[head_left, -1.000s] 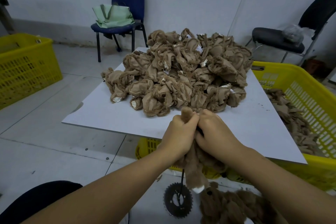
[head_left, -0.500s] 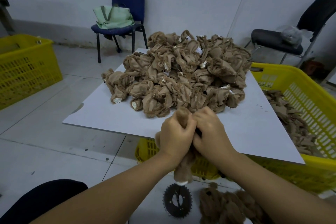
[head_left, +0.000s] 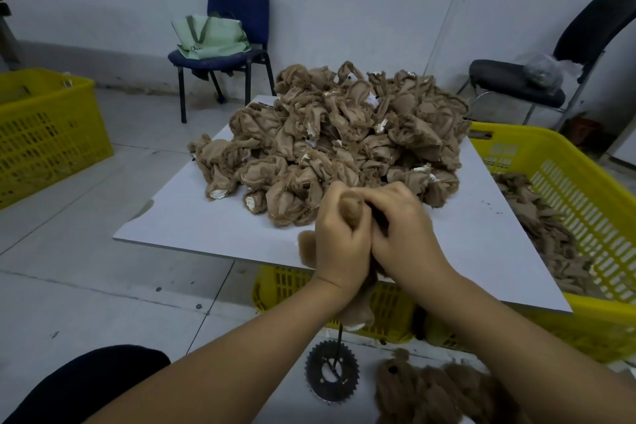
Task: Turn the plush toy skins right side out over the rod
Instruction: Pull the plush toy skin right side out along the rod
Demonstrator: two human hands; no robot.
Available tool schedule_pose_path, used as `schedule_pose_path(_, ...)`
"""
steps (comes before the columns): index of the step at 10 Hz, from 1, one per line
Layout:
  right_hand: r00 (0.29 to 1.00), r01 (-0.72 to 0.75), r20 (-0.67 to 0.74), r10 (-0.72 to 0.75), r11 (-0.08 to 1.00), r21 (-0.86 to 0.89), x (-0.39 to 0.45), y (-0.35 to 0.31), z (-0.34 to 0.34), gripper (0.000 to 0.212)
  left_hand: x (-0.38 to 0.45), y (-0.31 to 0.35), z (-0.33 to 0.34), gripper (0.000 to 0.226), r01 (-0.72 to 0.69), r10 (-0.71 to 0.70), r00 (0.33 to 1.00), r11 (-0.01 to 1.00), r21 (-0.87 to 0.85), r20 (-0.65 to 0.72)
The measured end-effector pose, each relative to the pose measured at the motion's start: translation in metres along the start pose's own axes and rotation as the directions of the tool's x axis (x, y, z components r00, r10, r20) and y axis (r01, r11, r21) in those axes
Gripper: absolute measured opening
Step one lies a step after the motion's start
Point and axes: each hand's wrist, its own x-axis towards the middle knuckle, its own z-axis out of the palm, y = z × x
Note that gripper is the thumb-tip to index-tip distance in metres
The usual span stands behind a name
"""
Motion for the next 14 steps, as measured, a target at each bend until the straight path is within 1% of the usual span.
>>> schedule_pose_path(1,0.984,-0.146,0.106,0.14,0.988,0.055,0.0,0.003,0.007,0.028,-0.005,-0.014,-0.001,0.02,0.008,-0.008,1.0,1.0,0.025,0.018)
schedule_pose_path(2,0.962,-0.241,0.157,0.221,0.963,0.118,0.001,0.005,0.015,0.023,-0.006,-0.019,-0.006,0.022,0.029,-0.031,0.999,0.998,0.055,0.021)
schedule_pose_path(3,0.96,-0.243,0.183,0.213,0.956,0.164,0.0,0.006,0.017,0.016,-0.007,-0.019,-0.008,0.03,0.071,-0.074,0.996,0.995,0.071,0.046)
schedule_pose_path(4,0.953,-0.238,0.217,0.21,0.965,0.113,0.004,0.008,0.015,0.017,-0.002,-0.011,-0.007,0.027,0.138,-0.147,0.986,0.986,0.098,0.083)
schedule_pose_path(5,0.966,-0.221,0.152,0.208,0.973,0.071,0.01,0.006,0.009,0.015,0.015,0.0,-0.006,0.026,0.189,-0.195,0.98,0.974,0.122,0.043)
schedule_pose_path(6,0.973,-0.208,0.113,0.2,0.976,0.063,0.013,0.007,0.009,0.015,0.023,0.002,-0.005,0.026,0.221,-0.231,0.972,0.965,0.143,0.051)
schedule_pose_path(7,0.897,-0.299,0.333,0.292,0.954,-0.032,0.006,0.015,0.024,0.011,0.012,-0.015,-0.006,0.026,0.4,-0.443,0.889,0.874,0.275,0.112)
schedule_pose_path(8,0.822,-0.323,0.454,0.343,0.938,-0.123,-0.004,0.025,0.041,0.017,0.003,-0.031,-0.01,0.032,0.512,-0.593,0.799,0.757,0.406,0.1)
schedule_pose_path(9,0.838,-0.296,0.437,0.328,0.945,-0.14,0.002,0.025,0.035,0.013,0.008,-0.028,-0.009,0.029,0.461,-0.55,0.828,0.777,0.429,0.108)
schedule_pose_path(10,0.926,-0.35,0.161,0.342,0.937,0.021,0.011,0.011,0.023,0.024,0.006,-0.017,-0.01,0.027,0.441,-0.478,0.875,0.852,0.282,0.075)
schedule_pose_path(11,0.917,-0.397,0.131,0.378,0.826,0.399,0.018,-0.012,0.013,0.044,0.003,-0.011,0.007,0.009,0.478,-0.526,0.832,0.842,0.251,0.177)
schedule_pose_path(12,0.909,-0.359,0.309,0.282,0.903,0.234,0.016,-0.021,0.018,0.075,-0.004,0.01,0.018,0.072,-0.038,-0.582,0.808,0.1,0.994,0.089)
schedule_pose_path(13,0.888,-0.436,0.261,0.378,0.873,0.22,0.014,-0.021,0.042,0.068,-0.008,0.008,0.023,0.068,-0.276,-0.683,0.73,-0.297,0.914,-0.002)
schedule_pose_path(14,0.756,-0.649,0.396,0.521,0.677,0.349,0.015,-0.011,0.051,0.028,-0.003,0.003,0.016,0.028,-0.553,-0.707,0.702,-0.47,0.688,0.083)
